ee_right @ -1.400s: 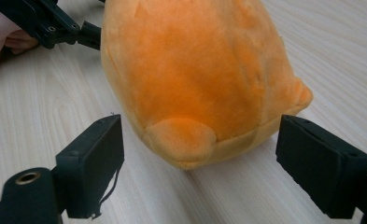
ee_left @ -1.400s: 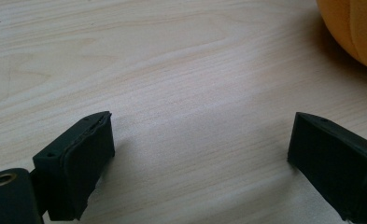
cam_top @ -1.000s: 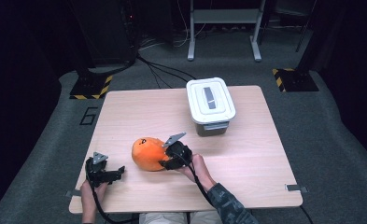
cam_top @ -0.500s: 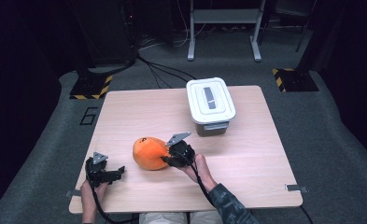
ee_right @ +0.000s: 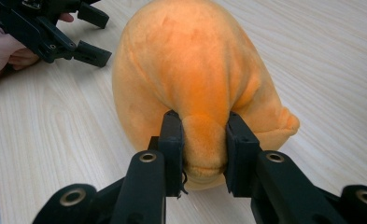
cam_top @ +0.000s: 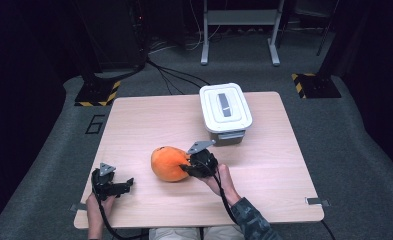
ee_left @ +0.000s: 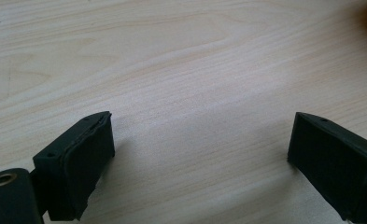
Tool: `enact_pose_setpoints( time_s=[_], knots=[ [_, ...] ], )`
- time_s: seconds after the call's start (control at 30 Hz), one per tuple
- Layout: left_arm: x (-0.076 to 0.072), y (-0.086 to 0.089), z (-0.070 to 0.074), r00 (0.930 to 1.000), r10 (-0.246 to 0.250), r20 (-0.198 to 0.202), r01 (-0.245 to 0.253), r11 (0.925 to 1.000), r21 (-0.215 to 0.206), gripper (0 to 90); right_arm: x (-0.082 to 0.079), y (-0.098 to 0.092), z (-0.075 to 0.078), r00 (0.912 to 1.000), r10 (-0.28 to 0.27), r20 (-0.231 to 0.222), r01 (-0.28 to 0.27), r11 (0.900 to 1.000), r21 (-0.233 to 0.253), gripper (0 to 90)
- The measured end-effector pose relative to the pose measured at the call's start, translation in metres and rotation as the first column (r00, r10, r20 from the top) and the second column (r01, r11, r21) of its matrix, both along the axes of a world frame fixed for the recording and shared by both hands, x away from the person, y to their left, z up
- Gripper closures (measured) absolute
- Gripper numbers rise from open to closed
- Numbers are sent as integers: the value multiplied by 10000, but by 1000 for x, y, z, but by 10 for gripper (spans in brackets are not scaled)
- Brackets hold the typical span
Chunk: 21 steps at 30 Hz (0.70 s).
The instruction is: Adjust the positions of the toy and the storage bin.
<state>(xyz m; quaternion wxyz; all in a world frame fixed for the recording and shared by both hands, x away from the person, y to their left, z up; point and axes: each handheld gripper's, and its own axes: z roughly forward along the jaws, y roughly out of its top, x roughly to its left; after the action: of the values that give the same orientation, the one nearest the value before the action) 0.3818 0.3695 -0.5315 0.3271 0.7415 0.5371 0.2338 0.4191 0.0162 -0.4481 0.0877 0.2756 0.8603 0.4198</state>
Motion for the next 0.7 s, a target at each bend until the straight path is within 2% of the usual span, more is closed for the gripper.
enact_pose_setpoints(
  time_s=[0.17,0.4,0.7],
  knots=[
    [0,0,0,10000,-1,-1,1,10000,-1,71,-2,-12,5,9996,-138,233,137,9999,57,724],
    [0,0,0,10000,0,-1,0,10000,-1,71,-6,-26,10,9989,-310,339,308,9995,78,724],
    [0,0,0,10000,-3,-2,3,10000,4,71,-9,-46,10,9971,-697,300,691,9974,186,723]
  ],
)
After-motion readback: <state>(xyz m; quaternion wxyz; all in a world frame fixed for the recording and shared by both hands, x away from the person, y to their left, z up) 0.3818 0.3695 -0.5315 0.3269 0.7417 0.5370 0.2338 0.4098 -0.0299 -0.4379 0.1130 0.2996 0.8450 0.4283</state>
